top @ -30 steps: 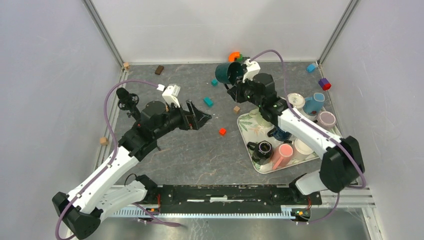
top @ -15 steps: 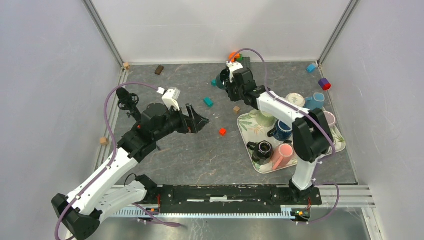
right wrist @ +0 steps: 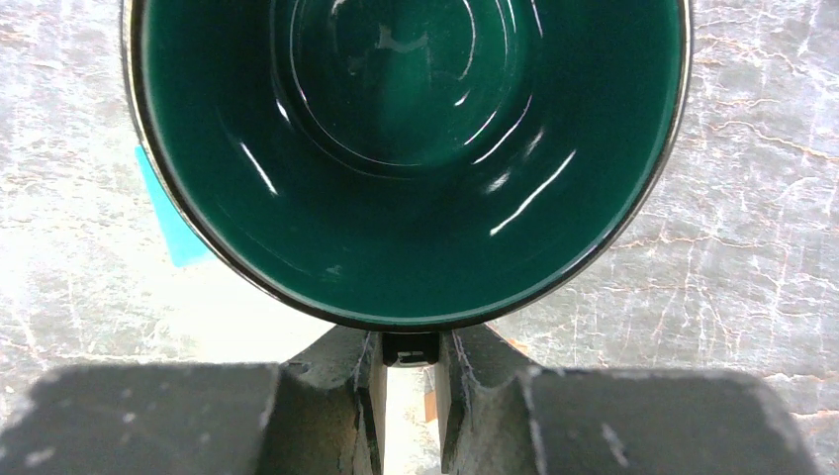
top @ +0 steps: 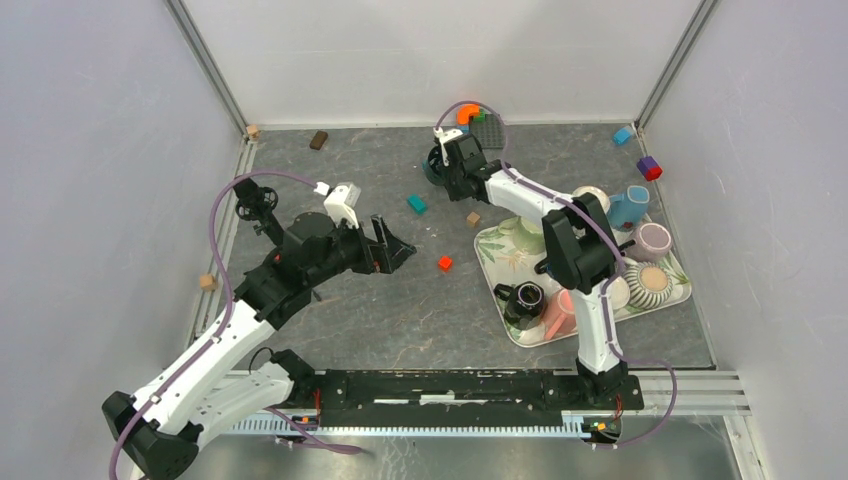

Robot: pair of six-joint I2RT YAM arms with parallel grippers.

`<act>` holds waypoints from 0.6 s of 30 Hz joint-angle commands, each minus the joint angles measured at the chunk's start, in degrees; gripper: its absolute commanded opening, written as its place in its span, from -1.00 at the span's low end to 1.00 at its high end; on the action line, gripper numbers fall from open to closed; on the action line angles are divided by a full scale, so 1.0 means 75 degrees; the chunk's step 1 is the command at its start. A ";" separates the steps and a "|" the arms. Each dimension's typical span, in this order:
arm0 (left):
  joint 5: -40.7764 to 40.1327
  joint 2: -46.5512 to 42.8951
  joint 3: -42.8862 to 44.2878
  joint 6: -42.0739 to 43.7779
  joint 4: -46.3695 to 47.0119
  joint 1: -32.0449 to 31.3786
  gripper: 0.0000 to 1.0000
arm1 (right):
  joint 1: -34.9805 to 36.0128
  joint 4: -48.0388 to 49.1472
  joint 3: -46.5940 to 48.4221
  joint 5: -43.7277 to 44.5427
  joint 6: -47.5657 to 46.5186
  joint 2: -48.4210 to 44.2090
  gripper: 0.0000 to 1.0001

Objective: Turn the mug right side up
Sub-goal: Place the cup at the center of the board.

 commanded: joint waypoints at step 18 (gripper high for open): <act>0.0207 0.0095 0.0057 0.0388 -0.0204 -0.0029 0.99 | -0.0073 -0.0352 0.0992 0.0290 -0.0034 0.0650 -0.95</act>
